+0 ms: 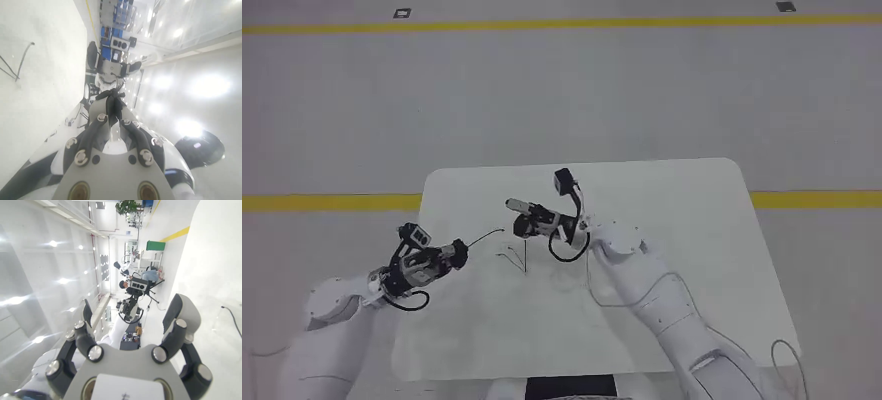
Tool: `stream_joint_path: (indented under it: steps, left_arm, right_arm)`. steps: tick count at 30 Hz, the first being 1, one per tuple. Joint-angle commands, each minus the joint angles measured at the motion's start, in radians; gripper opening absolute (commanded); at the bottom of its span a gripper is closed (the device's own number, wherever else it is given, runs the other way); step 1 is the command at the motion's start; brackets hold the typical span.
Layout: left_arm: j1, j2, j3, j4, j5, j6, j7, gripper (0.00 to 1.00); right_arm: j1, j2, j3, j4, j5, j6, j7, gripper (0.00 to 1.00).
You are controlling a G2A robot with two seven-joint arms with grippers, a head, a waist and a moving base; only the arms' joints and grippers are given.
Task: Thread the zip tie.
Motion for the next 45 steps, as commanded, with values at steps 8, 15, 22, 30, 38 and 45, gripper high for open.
stream_joint_path:
  steps: [8, 15, 22, 30, 38, 45]
  left_arm:
    - [-0.032, 0.027, 0.046, 0.057, -0.034, -0.023, -0.009, 0.00]
    - [-0.032, 0.027, 0.046, 0.057, -0.034, -0.023, -0.009, 0.00]
    - [-0.032, 0.027, 0.046, 0.057, -0.034, -0.023, -0.009, 0.00]
    - [-0.032, 0.027, 0.046, 0.057, -0.034, -0.023, -0.009, 0.00]
    - [-0.032, 0.027, 0.046, 0.057, -0.034, -0.023, -0.009, 0.00]
    - [-0.032, 0.027, 0.046, 0.057, -0.034, -0.023, -0.009, 0.00]
  right_arm:
    - [0.055, 0.000, -0.011, 0.119, 0.152, 0.055, 0.223, 1.00]
    - [0.046, -0.001, -0.013, 0.111, 0.167, 0.064, 0.221, 1.00]
    - [0.092, -0.016, -0.036, 0.194, 0.332, 0.161, 0.342, 1.00]
    - [0.186, -0.056, -0.091, 0.374, 0.466, 0.150, 0.435, 0.51]
    - [0.231, -0.091, -0.143, 0.479, 0.485, 0.111, 0.435, 0.38]
    - [0.247, -0.104, -0.159, 0.538, 0.470, 0.040, 0.412, 0.33]
